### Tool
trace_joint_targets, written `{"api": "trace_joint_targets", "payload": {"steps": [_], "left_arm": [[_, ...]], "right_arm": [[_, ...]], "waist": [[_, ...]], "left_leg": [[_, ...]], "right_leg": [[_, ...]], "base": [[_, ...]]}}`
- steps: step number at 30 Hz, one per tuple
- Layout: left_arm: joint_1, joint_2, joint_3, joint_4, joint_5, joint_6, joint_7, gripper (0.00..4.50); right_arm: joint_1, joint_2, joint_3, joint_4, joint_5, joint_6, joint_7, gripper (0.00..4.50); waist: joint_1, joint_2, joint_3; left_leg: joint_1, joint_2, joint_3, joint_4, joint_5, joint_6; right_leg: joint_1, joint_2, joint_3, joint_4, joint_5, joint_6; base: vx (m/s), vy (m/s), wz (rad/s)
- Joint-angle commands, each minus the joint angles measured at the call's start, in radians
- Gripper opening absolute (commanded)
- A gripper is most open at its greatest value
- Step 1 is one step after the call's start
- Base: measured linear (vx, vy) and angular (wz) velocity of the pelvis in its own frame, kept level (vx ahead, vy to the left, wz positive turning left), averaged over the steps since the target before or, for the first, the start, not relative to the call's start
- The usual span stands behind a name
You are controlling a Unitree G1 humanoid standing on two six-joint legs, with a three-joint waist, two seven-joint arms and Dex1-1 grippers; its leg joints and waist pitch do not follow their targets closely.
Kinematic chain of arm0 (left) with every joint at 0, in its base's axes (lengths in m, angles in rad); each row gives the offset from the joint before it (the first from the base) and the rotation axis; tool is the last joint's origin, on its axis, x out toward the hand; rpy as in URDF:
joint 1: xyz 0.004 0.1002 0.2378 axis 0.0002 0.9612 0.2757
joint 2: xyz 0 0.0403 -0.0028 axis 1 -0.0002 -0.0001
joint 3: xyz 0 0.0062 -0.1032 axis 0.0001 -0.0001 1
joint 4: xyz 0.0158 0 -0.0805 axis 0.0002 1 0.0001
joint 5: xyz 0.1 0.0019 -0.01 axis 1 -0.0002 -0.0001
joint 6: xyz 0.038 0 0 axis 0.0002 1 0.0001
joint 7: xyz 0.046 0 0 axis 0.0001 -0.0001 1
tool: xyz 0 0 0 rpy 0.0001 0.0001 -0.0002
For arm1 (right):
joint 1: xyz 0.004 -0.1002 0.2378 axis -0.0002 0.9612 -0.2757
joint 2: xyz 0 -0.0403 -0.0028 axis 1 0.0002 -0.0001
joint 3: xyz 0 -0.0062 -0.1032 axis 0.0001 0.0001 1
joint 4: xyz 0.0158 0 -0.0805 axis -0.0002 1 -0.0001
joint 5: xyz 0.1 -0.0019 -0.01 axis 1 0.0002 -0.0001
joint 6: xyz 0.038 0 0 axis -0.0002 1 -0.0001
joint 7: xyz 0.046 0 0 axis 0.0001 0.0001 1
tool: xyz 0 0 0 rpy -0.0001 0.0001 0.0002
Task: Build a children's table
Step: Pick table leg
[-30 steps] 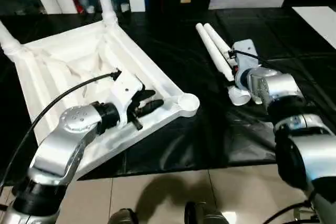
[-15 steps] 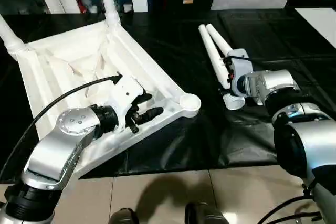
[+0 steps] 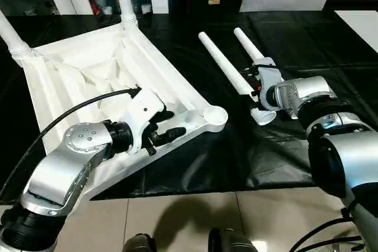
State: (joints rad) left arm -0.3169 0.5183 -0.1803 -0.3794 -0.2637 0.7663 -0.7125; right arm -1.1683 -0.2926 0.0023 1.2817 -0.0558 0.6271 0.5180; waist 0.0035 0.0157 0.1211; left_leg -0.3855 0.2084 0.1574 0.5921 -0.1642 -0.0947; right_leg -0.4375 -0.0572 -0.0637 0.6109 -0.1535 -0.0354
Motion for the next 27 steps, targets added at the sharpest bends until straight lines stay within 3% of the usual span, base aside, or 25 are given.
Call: {"api": "trace_joint_targets", "payload": {"steps": [1,9,11,14,15,21,23,26,27], "left_arm": [[-0.001,0.003,-0.024,-0.015,-0.010,0.009,-0.006,2.48],[-0.017,-0.004,-0.046,0.015,0.002,-0.002,-0.012,2.48],[-0.020,-0.005,-0.049,0.019,0.000,-0.006,-0.013,2.48],[-0.024,-0.010,-0.054,0.027,-0.003,-0.013,-0.012,2.48],[-0.024,-0.012,-0.059,0.034,0.000,-0.018,-0.010,2.48],[-0.031,-0.040,-0.064,0.056,0.010,-0.041,0.008,2.48],[-0.040,-0.075,-0.044,0.085,0.028,-0.077,0.056,2.48],[-0.061,-0.115,-0.027,0.137,0.061,-0.118,0.127,2.48],[-0.061,-0.116,-0.027,0.138,0.061,-0.119,0.128,2.48]], "right_arm": [[0.012,-0.006,0.011,0.039,-0.012,0.022,0.014,2.95],[0.022,-0.020,0.001,0.037,-0.013,0.022,0.018,2.31],[0.026,-0.024,-0.005,0.036,-0.006,0.020,0.020,2.03],[0.031,-0.030,-0.017,0.033,0.004,0.022,0.024,1.93],[0.033,-0.033,-0.025,0.031,0.011,0.023,0.026,1.93],[0.032,-0.045,-0.088,0.011,0.066,-0.002,0.003,1.90],[0.031,-0.043,-0.134,-0.020,0.108,-0.042,-0.011,1.90],[0.038,-0.030,-0.241,-0.071,0.209,-0.075,-0.020,1.89],[0.039,-0.030,-0.243,-0.071,0.211,-0.075,-0.020,1.89]], "waist": [[-0.001,0.006,-0.082],[0.001,0.011,-0.092],[0.003,0.018,-0.097],[0.003,0.013,-0.097],[0.004,0.021,-0.101],[0.006,0.020,-0.109],[0.007,0.027,-0.114],[0.005,0.024,-0.117],[0.005,0.023,-0.120]], "left_leg": [[0.012,0.006,0.013,-0.053,-0.236,0.026],[0.012,0.005,0.013,-0.047,-0.236,0.023],[0.012,0.006,0.012,-0.045,-0.237,0.020],[0.011,0.005,0.013,-0.043,-0.240,0.023],[0.012,0.004,0.011,-0.041,-0.240,0.021],[0.010,0.001,0.012,-0.035,-0.238,0.028],[0.009,-0.001,0.011,-0.031,-0.236,0.030],[0.007,-0.003,0.013,-0.029,-0.240,0.037],[0.005,-0.004,0.011,-0.028,-0.236,0.037]], "right_leg": [[0.066,-0.052,0.038,-0.067,-0.275,-0.231],[0.071,-0.051,0.036,-0.065,-0.248,-0.244],[0.073,-0.051,0.035,-0.062,-0.244,-0.247],[0.073,-0.050,0.035,-0.062,-0.241,-0.248],[0.075,-0.051,0.034,-0.059,-0.243,-0.249],[0.078,-0.050,0.032,-0.062,-0.247,-0.246],[0.078,-0.050,0.031,-0.062,-0.266,-0.237],[0.080,-0.047,0.030,-0.067,-0.275,-0.217],[0.082,-0.049,0.029,-0.064,-0.275,-0.215]], "base": [[0.000,0.000,0.00],[0.000,0.000,0.00],[0.000,0.000,0.00],[0.000,0.000,0.00],[0.000,0.000,0.00],[0.000,0.000,0.00],[0.000,0.000,0.00],[0.000,0.000,0.00],[0.000,0.000,0.00]]}}
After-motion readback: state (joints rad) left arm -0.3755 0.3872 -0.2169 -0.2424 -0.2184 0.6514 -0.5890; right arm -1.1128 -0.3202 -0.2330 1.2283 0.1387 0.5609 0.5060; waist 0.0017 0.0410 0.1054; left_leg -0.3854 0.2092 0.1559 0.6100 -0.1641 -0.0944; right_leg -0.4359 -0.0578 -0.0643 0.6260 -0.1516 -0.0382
